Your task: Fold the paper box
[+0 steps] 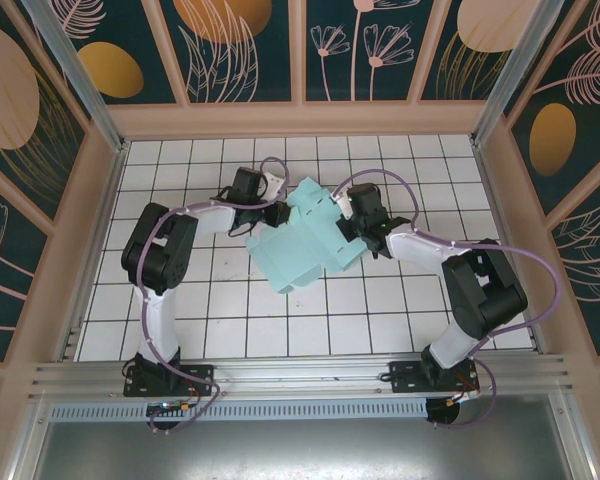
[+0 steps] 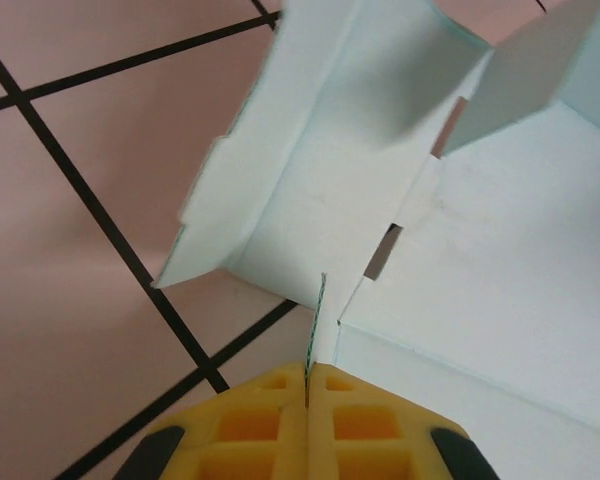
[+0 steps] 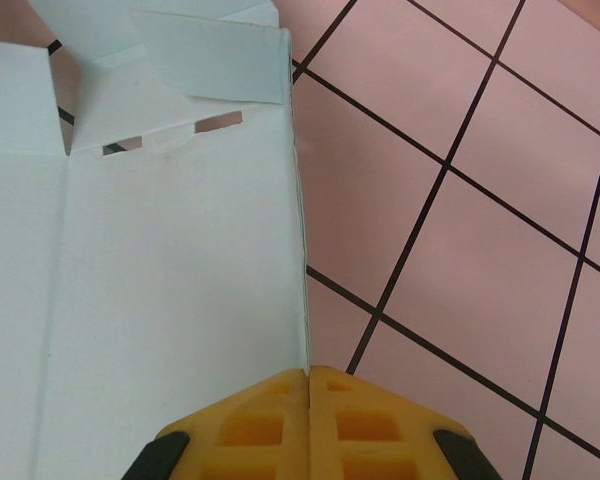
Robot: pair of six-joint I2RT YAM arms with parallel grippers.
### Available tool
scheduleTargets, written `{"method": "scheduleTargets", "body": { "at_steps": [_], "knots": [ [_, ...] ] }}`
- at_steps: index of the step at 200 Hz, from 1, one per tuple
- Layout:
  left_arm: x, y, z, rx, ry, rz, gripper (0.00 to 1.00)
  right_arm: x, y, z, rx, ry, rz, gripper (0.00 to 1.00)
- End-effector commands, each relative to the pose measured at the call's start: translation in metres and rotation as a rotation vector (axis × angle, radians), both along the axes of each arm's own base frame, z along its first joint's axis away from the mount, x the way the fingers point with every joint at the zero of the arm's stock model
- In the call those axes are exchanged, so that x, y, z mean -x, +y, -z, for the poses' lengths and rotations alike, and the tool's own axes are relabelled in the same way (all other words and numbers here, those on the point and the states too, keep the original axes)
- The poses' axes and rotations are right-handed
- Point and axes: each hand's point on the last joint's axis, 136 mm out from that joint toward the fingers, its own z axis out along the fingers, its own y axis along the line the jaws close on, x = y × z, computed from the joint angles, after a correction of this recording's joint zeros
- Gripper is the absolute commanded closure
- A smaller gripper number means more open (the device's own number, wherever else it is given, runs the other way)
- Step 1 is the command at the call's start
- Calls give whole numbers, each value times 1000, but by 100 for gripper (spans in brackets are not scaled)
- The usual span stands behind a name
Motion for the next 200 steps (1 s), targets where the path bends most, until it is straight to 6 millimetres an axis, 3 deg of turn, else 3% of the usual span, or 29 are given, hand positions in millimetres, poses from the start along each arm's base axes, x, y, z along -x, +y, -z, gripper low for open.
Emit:
{"method": "scheduleTargets", "body": {
  "at_steps": [1, 36, 65, 71, 118, 160, 200],
  "knots": [
    [-5, 0, -27, -107, -225, -20, 100, -11, 2, -13, -19, -33, 19, 100],
    [6, -5, -49, -154, -410, -54, 100, -11, 2, -12, -21, -33, 21, 100],
    [14, -11, -54, -251, -525, -61, 100, -11, 2, -12, -27, -30, 20, 100],
    [22, -8, -43, -295, -531, -55, 100, -10, 2, -11, -27, -29, 19, 100],
    [41, -20, -29, -503, -672, -13, 100, -12, 2, -11, -41, -28, 22, 100],
    [45, -31, -1, -765, -755, 38, 100, -12, 2, -9, -47, -24, 23, 100],
    [49, -43, -10, -653, -735, 19, 100, -12, 0, -10, -44, -25, 28, 100]
  ]
}}
